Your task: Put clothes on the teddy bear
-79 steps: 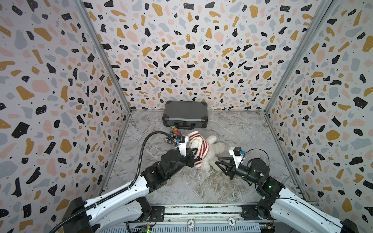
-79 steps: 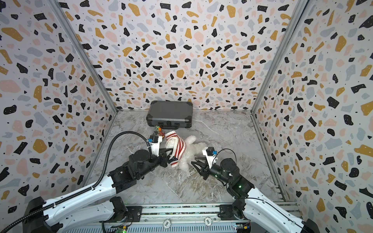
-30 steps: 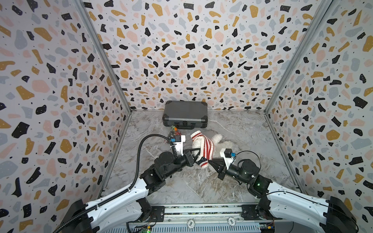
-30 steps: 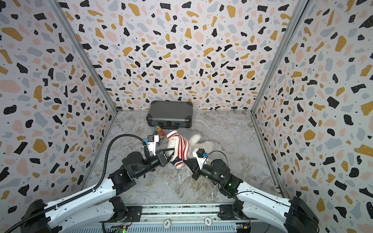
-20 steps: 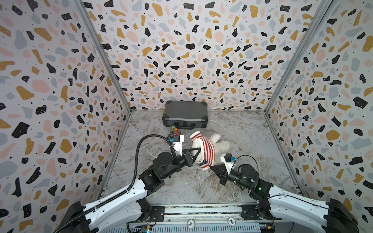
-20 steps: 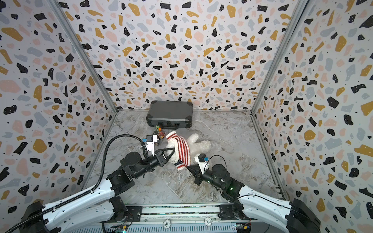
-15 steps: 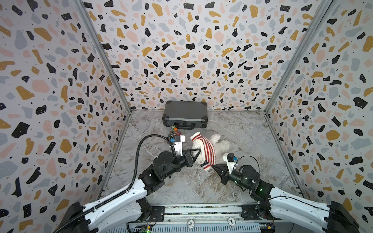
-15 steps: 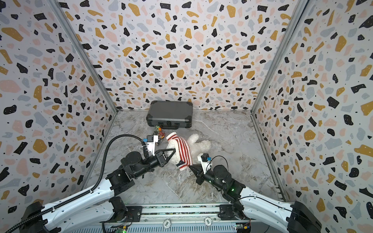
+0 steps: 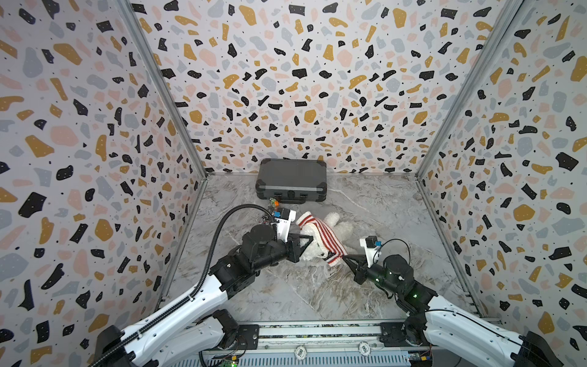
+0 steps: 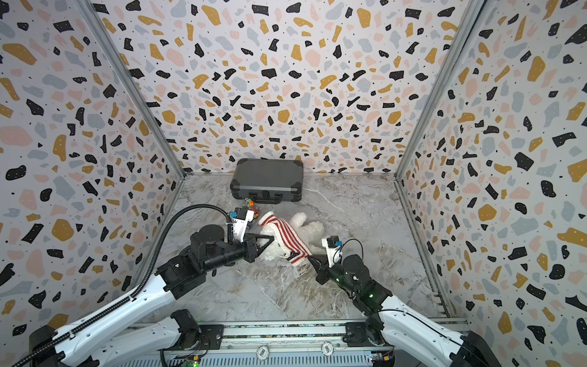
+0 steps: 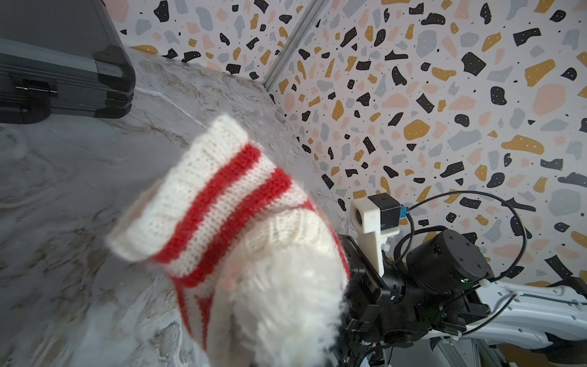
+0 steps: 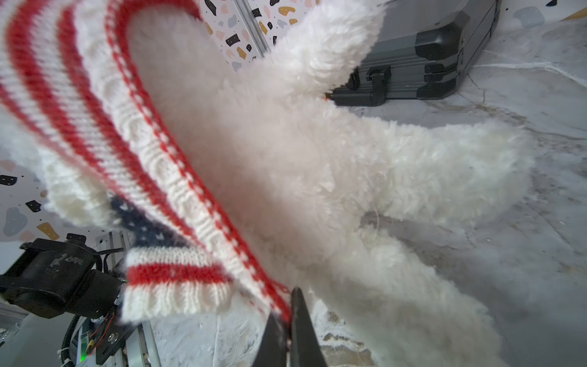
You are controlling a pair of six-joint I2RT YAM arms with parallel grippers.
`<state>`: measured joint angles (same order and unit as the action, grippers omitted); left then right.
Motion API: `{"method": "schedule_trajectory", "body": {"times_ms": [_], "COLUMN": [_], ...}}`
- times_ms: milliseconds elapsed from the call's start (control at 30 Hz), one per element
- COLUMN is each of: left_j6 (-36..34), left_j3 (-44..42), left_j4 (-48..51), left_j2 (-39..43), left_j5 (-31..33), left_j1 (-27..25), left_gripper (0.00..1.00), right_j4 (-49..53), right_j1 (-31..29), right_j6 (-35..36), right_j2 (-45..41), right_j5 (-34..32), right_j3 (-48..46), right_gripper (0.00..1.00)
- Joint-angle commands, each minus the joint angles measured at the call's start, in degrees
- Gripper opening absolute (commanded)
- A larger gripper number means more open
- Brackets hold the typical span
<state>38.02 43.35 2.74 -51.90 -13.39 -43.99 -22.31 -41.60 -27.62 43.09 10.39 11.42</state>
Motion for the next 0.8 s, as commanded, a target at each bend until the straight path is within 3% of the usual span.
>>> {"method": "schedule_trajectory", "body": {"times_ms": [0,100,200,367,500,600,767], "left_j6": [-3.2,-5.0,-8.2,-16.7,-23.0,-27.1,-30.2], "left_j3": [1.1,0.1,-0.2,-1.2,-4.0,-7.4,-6.8], "left_j4": [-6.1,-7.2,-6.9,-4.6,-5.9,-9.4,-9.6], "left_j2": [3.2,2.8,1.4,2.6,4.1,5.8,4.1], "left_j5": [-0.6,-0.7,-1.1,4.8,6.0,6.9,8.0], "left_j1": [1.0,1.0,1.0,0.9,-0.1,-2.1,-6.2], "left_gripper": [0.00,0.00,0.00,0.00,0.00,0.00,0.00], "right_j4": [5.6,2.9,2.3,4.3,12.9,19.2,14.1], "right_j1": [1.4,-0.7,-5.6,-7.9,-7.1,-2.1,11.9], "right_j6": [0.3,2.4,6.3,8.5,9.1,8.0,3.8], "right_j2": [3.0,4.8,4.1,-1.1,-2.9,-1.8,1.2], "right_j5": [0.5,4.2,4.1,7.2,7.6,10.2,27.5], "right_j3": [0.1,2.3,5.8,10.7,16.1,20.2,20.4], "right_gripper": [0.00,0.00,0.07,0.36,0.47,0.48,0.43]}}
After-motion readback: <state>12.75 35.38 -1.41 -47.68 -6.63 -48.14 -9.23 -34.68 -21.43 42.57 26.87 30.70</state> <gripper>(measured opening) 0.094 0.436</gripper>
